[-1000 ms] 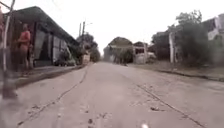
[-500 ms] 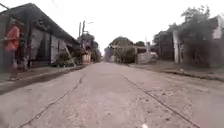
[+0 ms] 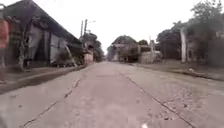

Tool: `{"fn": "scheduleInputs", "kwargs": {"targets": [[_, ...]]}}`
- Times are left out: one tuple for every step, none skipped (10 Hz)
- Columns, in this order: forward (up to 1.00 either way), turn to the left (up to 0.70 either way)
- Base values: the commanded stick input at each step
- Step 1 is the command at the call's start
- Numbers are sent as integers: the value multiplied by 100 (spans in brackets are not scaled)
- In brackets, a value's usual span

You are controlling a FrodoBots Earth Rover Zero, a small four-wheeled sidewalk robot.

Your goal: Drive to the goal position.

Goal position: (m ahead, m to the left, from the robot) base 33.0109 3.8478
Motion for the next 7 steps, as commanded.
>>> {"fn": "scheduleInputs", "kwargs": {"targets": [[100, 0], [100, 0], [100, 0], [100, 0], [100, 0], [100, 9], [100, 38]]}}
